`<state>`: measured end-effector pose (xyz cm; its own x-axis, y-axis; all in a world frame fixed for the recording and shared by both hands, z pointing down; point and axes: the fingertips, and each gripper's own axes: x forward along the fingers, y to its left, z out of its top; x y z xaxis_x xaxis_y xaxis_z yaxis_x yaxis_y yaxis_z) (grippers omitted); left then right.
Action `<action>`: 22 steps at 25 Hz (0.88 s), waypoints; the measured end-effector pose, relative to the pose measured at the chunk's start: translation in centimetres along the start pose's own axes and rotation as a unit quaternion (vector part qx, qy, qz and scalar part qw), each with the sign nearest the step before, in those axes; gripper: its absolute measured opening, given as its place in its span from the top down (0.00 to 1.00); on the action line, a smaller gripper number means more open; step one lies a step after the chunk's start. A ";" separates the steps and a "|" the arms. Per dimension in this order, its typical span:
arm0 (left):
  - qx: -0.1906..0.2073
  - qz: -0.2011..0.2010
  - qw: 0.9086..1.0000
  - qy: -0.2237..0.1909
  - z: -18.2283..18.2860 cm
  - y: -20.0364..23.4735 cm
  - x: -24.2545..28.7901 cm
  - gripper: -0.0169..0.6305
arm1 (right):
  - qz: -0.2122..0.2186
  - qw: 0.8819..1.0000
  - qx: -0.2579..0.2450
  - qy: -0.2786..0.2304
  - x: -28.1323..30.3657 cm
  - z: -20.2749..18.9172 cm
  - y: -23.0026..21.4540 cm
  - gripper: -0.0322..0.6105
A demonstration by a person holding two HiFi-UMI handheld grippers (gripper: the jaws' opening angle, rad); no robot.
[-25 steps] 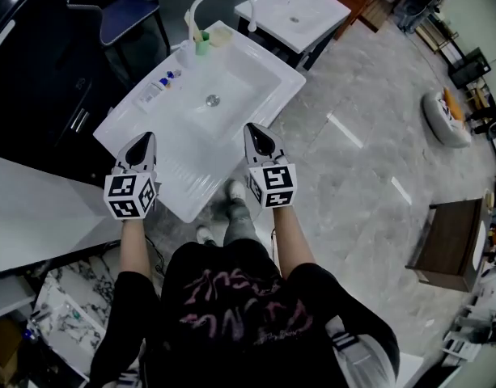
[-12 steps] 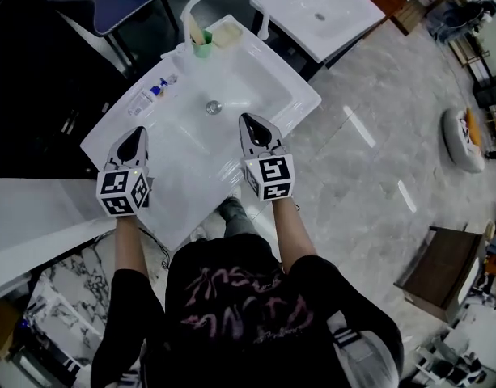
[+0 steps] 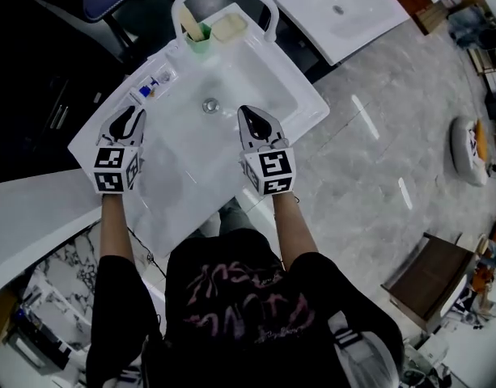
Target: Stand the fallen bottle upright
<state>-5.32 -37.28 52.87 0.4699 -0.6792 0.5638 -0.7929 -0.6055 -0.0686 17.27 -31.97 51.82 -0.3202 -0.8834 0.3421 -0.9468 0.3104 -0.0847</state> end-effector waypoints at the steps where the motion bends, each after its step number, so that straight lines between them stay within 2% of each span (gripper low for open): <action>1: 0.010 -0.001 1.000 0.014 -0.2 0.3 0.9 0.77 | 0.003 1.000 0.003 0.003 0.4 -0.1 -0.2 0.93; 5: 0.057 -0.007 0.996 0.062 -0.4 1.5 4.3 0.71 | 0.011 1.000 0.011 0.019 2.2 -0.8 -1.8 0.93; 8: 0.086 -0.028 0.990 0.112 -1.4 2.3 7.0 0.64 | 0.015 0.999 0.010 0.031 3.6 -1.7 -2.9 0.93; 12: 0.139 -0.049 0.971 0.188 -3.2 3.0 9.9 0.61 | 0.021 0.999 0.012 0.043 5.1 -2.8 -3.9 0.93; 16: 0.156 -0.053 0.955 0.247 -4.5 3.8 11.9 0.61 | 0.031 0.998 0.019 0.051 6.3 -3.2 -4.6 0.93; 20: 0.190 -0.082 0.928 0.310 -6.3 3.7 13.0 0.61 | 0.038 0.997 0.017 0.060 7.4 -3.7 -5.0 0.93; 22: 0.198 -0.101 0.917 0.331 -6.8 3.5 13.3 0.61 | 0.040 0.997 0.007 0.065 7.9 -4.0 -5.2 0.93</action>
<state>-4.45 -45.60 65.77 0.1494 -0.2162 0.9649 -0.4511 -0.8832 -0.1281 19.74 -39.18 58.68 -0.3885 -0.8033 0.4513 -0.9192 0.3723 -0.1285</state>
